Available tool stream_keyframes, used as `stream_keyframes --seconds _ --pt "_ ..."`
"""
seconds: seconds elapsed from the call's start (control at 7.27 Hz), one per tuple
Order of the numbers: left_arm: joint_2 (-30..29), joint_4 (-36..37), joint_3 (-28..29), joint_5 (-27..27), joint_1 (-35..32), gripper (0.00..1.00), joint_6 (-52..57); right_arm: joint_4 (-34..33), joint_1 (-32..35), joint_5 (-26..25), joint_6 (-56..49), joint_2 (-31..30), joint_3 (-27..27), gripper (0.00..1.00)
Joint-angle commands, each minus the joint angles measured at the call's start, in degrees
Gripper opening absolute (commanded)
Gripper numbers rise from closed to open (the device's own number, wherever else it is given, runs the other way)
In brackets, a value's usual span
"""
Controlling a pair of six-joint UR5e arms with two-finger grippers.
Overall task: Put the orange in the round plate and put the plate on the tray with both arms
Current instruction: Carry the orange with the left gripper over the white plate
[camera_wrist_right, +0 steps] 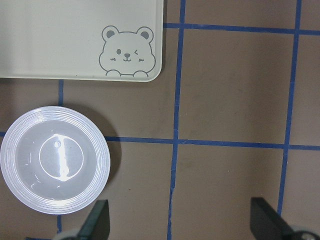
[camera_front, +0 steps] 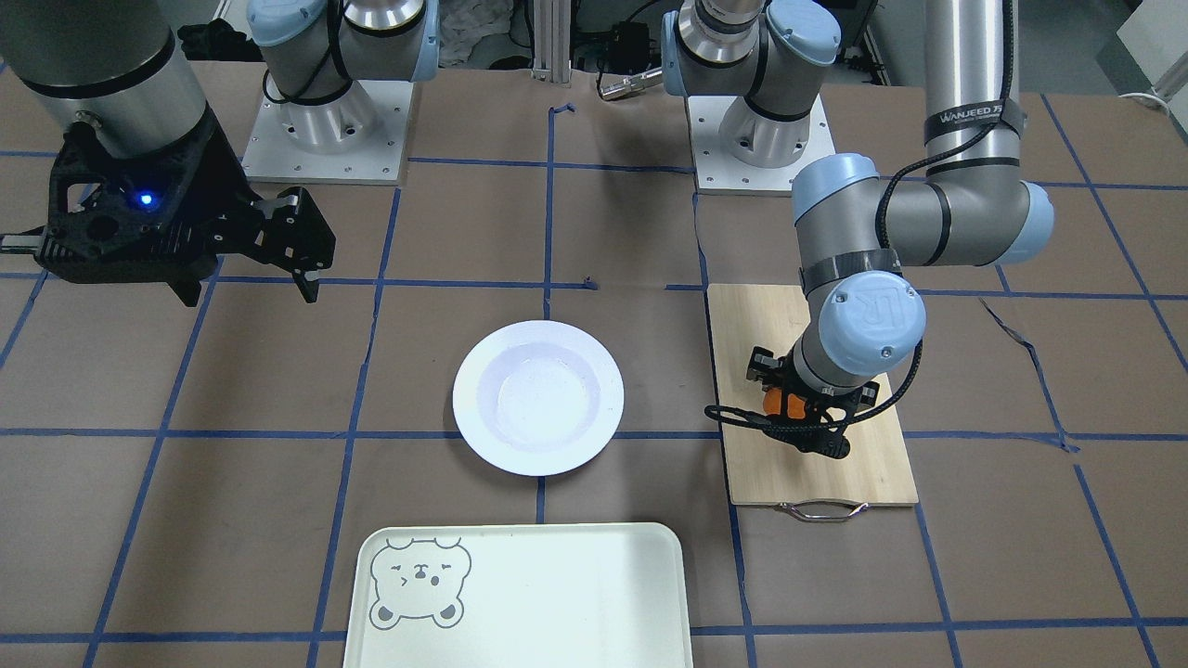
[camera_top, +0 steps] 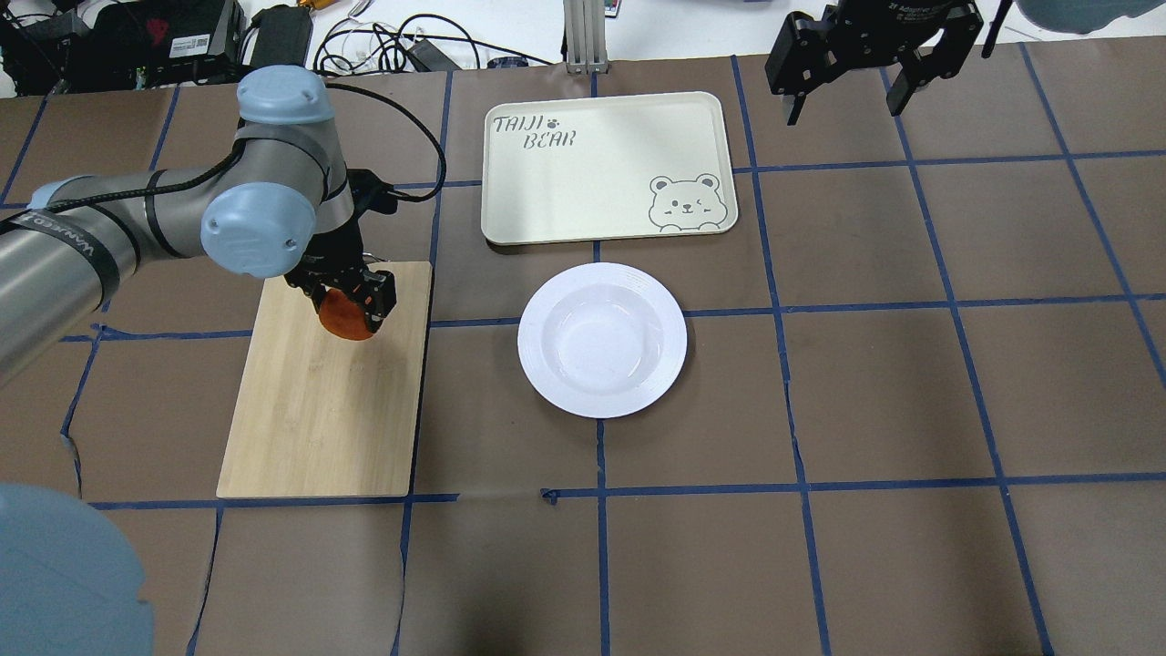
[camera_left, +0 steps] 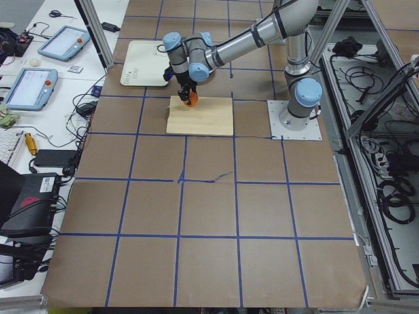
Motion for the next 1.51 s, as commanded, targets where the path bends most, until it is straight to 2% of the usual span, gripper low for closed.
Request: stream_keyframes --seconds 0.0,0.14,0.28,0.41,0.55,0.83,0.96,1.1,1.38 --pt "0.3 -5.56 2.58 -12.03 -7.18 0.01 -17.56 0.0 0.01 0.0 0.0 0.0 0.0 1.0" --pt "-0.22 -4.88 2.58 -14.61 -12.54 0.01 -26.06 0.0 0.01 0.0 0.09 -0.09 0.0 1.0" --pt "-0.66 -1.22 2.67 -15.6 -16.85 0.02 -36.07 0.0 0.01 0.0 0.0 0.0 0.0 1.0" --pt "-1.89 3.86 2.32 -19.09 -19.16 0.02 -41.82 0.0 0.01 0.0 0.0 0.0 0.0 1.0" --pt "-3.55 6.09 2.23 -25.82 -19.62 0.02 -43.71 0.0 0.01 0.0 0.0 -0.09 0.0 1.0" --pt "-5.93 8.21 1.97 -26.15 -19.71 0.03 -43.73 0.0 0.01 0.0 0.0 -0.09 0.0 1.0" --pt "-6.46 8.57 1.88 -25.72 -19.71 0.6 -43.38 0.0 0.01 0.0 -0.09 0.0 0.0 1.0" --pt "-6.56 9.18 1.97 -25.71 -19.71 1.0 -43.55 0.0 0.01 0.0 -0.09 0.0 0.0 1.0" --pt "-4.11 9.01 2.93 -24.58 -19.1 1.0 -43.11 -0.17 0.01 0.09 -0.09 0.0 0.0 1.0"
